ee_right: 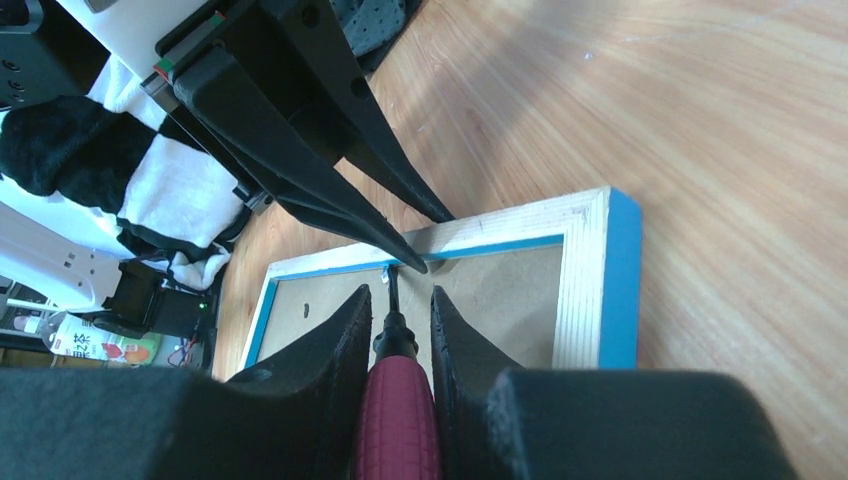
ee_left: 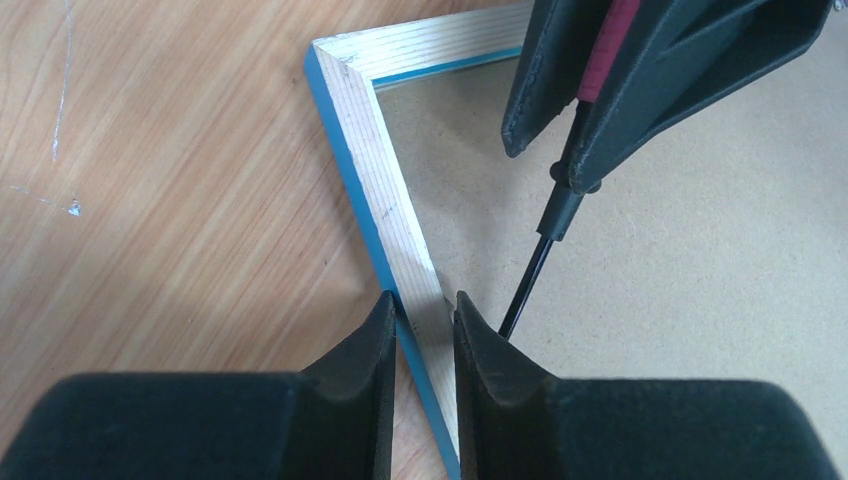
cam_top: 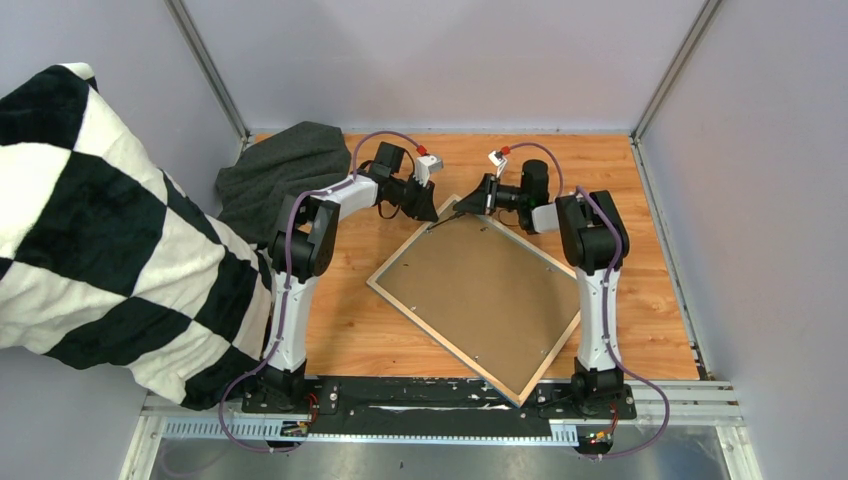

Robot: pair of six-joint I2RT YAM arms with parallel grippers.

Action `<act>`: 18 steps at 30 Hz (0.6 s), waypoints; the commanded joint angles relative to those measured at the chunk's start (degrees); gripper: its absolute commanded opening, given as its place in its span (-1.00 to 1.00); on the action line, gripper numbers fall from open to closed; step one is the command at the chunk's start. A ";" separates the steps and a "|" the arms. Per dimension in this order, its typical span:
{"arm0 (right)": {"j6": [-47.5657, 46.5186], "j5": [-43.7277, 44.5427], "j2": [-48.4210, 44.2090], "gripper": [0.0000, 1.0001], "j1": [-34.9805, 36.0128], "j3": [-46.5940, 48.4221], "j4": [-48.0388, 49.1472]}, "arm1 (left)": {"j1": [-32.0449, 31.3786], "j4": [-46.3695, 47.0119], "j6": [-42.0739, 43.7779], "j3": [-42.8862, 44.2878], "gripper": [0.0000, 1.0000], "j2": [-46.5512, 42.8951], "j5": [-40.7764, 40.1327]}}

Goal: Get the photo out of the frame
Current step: Release the photo frame item from the photo frame.

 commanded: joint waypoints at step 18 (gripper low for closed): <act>-35.18 -12.94 7.91 -1.00 6.99 19.73 -47.90 | -3.67 -11.26 1.74 -3.28 -1.00 5.58 3.91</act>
